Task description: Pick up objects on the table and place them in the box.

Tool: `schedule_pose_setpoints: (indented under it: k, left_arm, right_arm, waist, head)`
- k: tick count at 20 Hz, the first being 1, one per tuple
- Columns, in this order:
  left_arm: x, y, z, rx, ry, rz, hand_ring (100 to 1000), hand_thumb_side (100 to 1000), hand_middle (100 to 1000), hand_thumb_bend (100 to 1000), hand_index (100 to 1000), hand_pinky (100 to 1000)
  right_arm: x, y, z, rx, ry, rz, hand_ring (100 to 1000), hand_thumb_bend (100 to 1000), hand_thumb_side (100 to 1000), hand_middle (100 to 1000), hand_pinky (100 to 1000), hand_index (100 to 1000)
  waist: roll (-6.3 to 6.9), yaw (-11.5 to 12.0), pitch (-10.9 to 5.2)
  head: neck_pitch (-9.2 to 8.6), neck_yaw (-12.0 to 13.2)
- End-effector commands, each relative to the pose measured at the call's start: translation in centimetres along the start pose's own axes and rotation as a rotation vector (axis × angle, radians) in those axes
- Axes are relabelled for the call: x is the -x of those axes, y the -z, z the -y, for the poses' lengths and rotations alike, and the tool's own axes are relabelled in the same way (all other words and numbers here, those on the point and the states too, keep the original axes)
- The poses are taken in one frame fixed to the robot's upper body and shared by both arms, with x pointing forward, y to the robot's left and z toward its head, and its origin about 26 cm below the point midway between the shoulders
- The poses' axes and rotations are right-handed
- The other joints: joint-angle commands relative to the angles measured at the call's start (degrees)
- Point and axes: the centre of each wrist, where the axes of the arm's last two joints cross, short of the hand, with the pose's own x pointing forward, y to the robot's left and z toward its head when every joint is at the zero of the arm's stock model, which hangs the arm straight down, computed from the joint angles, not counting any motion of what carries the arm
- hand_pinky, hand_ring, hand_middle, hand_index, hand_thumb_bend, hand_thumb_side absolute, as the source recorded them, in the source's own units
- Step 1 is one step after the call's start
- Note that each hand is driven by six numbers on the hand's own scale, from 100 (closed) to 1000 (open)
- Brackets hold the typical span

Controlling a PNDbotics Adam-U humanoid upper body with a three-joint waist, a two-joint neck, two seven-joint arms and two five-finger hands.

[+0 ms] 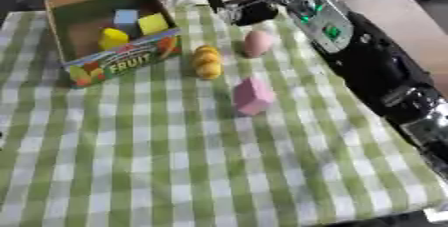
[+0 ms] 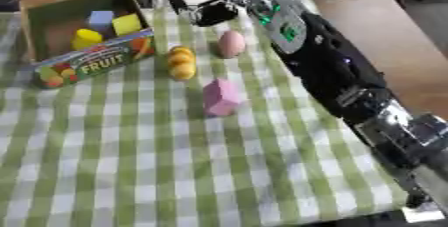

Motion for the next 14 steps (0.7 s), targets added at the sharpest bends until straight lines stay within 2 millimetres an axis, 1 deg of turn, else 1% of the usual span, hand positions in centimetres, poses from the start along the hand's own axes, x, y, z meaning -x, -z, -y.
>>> schedule_pose_setpoints:
  k: [1, 2, 3, 4, 5, 6, 7, 8, 10, 13, 14]
  left_arm:
    - [-0.7, 0.1, -0.3, 0.000, 0.011, 0.024, 659, 735, 586, 100, 820, 621]
    - [-0.7, 0.1, -0.3, 0.000, 0.012, 0.021, 659, 738, 586, 100, 820, 622]
    - [-0.6, 0.1, -0.3, 0.001, 0.014, 0.018, 659, 740, 586, 100, 820, 622]
    - [-0.6, 0.0, -0.3, 0.002, 0.017, 0.015, 659, 741, 586, 100, 820, 622]
    - [-0.6, 0.0, -0.3, 0.001, 0.020, 0.011, 659, 741, 586, 100, 820, 622]
    - [-0.5, -0.1, -0.4, 0.000, 0.024, 0.007, 659, 742, 585, 100, 819, 622]
    - [-0.5, -0.2, -0.5, -0.003, 0.028, 0.002, 659, 743, 585, 100, 819, 622]
    - [-0.4, -0.2, -0.5, -0.005, 0.032, -0.002, 659, 744, 585, 100, 820, 623]
    - [-0.3, -0.4, -0.6, -0.007, 0.042, -0.010, 659, 744, 585, 100, 820, 623]
    - [-0.3, -0.5, -0.7, -0.008, 0.046, -0.012, 659, 744, 585, 100, 820, 623]
    - [-0.3, -0.5, -0.7, -0.008, 0.047, -0.013, 659, 746, 585, 100, 821, 624]
  right_arm:
    - [-0.3, -0.1, 1.3, -0.018, -0.034, 0.015, 612, 100, 100, 595, 751, 874]
    - [-0.3, -0.2, 1.2, -0.037, -0.037, 0.017, 638, 100, 100, 668, 760, 899]
    - [-0.5, -0.3, 1.2, -0.059, -0.041, 0.024, 650, 100, 100, 705, 764, 911]
    - [-0.7, -0.3, 1.2, -0.083, -0.048, 0.036, 693, 100, 100, 790, 775, 943]
    - [-1.2, -0.4, 1.4, -0.114, -0.059, 0.056, 718, 100, 100, 832, 783, 958]
    - [-1.6, -0.6, 1.6, -0.141, -0.067, 0.072, 766, 100, 100, 907, 800, 983]
    - [-2.1, -0.7, 1.7, -0.182, -0.078, 0.092, 800, 100, 100, 959, 815, 1000]
    - [-2.6, -0.9, 1.8, -0.226, -0.088, 0.109, 847, 100, 100, 1000, 838, 1000]
    - [-3.7, -1.2, 2.1, -0.322, -0.111, 0.139, 856, 100, 100, 1000, 842, 1000]
    - [-4.6, -1.3, 2.7, -0.364, -0.107, 0.146, 856, 100, 100, 1000, 842, 1000]
    - [-4.7, -1.3, 2.9, -0.369, -0.104, 0.146, 993, 100, 301, 1000, 923, 1000]
  waist:
    - [-0.19, -0.41, -0.73]
    - [-0.28, -0.66, -0.75]
    - [-0.36, -0.95, -0.77]
    - [-0.42, -1.26, -0.82]
    - [-0.48, -1.65, -0.89]
    - [-0.55, -2.01, -0.94]
    - [-0.65, -2.47, -1.01]
    - [-0.73, -2.90, -1.11]
    - [-0.87, -3.55, -1.24]
    - [-0.91, -3.75, -1.29]
    - [-0.92, -3.78, -1.30]
  head:
    - [-0.93, -0.33]
    - [-0.95, -0.26]
    - [-0.97, -0.19]
    - [-0.96, -0.11]
    - [-0.90, 0.04]
    - [-0.80, 0.16]
    - [-0.62, 0.31]
    - [-0.43, 0.52]
    - [-0.22, 0.93]
    - [-0.16, 1.06]
    - [-0.14, 1.10]
